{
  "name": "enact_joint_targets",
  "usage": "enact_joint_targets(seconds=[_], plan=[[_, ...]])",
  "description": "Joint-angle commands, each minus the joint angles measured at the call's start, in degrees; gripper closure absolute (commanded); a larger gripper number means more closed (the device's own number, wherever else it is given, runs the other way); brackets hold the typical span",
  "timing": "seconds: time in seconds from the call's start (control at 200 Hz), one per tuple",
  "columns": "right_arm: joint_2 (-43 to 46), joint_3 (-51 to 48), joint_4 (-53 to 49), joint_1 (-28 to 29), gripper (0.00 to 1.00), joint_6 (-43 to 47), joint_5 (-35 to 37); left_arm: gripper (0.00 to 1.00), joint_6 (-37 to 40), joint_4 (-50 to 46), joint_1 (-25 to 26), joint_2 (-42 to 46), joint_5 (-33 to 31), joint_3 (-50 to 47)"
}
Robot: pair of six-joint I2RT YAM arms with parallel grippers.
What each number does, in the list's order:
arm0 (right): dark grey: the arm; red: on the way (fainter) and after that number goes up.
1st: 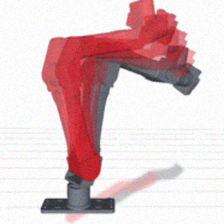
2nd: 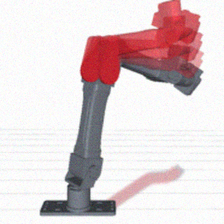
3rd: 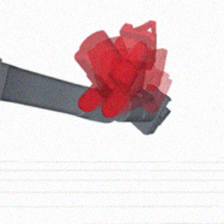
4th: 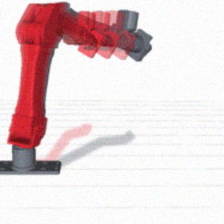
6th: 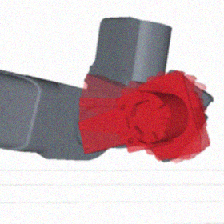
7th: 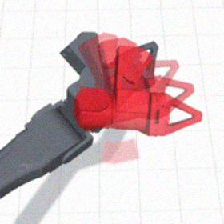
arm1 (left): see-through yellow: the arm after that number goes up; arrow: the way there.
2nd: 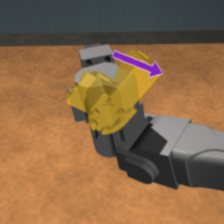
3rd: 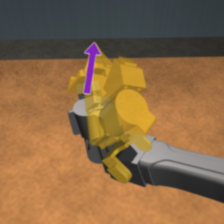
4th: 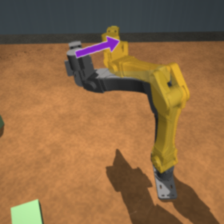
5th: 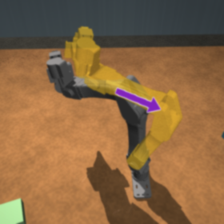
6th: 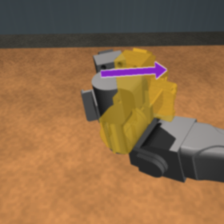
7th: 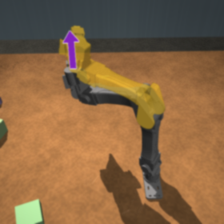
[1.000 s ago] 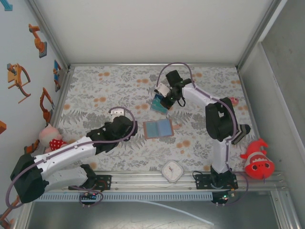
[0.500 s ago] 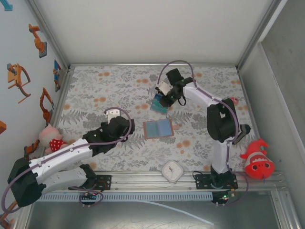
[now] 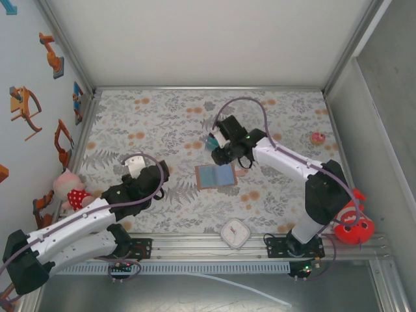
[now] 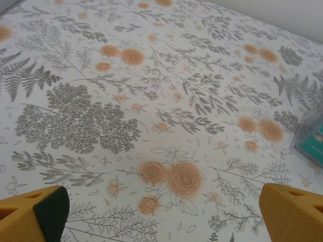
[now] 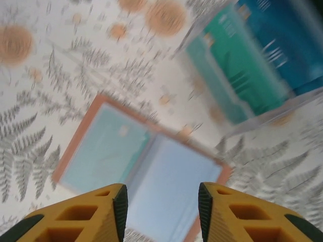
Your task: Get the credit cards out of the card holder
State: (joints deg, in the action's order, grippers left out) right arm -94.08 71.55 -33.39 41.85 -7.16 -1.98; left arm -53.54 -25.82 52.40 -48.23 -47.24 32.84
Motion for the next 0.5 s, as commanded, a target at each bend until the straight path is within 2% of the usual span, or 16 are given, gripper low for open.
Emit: enact_joint_targets(seconds=[0.0, 0.08, 0.2, 0.496], plan=[[0.9, -3.2, 1.9, 3.1, 0.57, -7.6, 2.4, 0.03, -5.2, -4.0, -0.4, 2.7, -4.0, -1.8], [0.1, -4.7, 3.6, 6.1, 0.54, -9.4, 2.3, 0.03, -5.9, -4.7, -0.3, 4.6, -4.4, -2.8], [-2.3, -5.6, 6.4, 8.8, 0.42, -11.1, 1.1, 0.03, -6.6, -5.9, -0.4, 6.6, -4.5, -3.6], [-10.3, -1.8, 5.9, 11.7, 0.41, -9.8, 3.0, 0.03, -7.8, -7.7, -0.4, 8.8, -4.6, -4.6]])
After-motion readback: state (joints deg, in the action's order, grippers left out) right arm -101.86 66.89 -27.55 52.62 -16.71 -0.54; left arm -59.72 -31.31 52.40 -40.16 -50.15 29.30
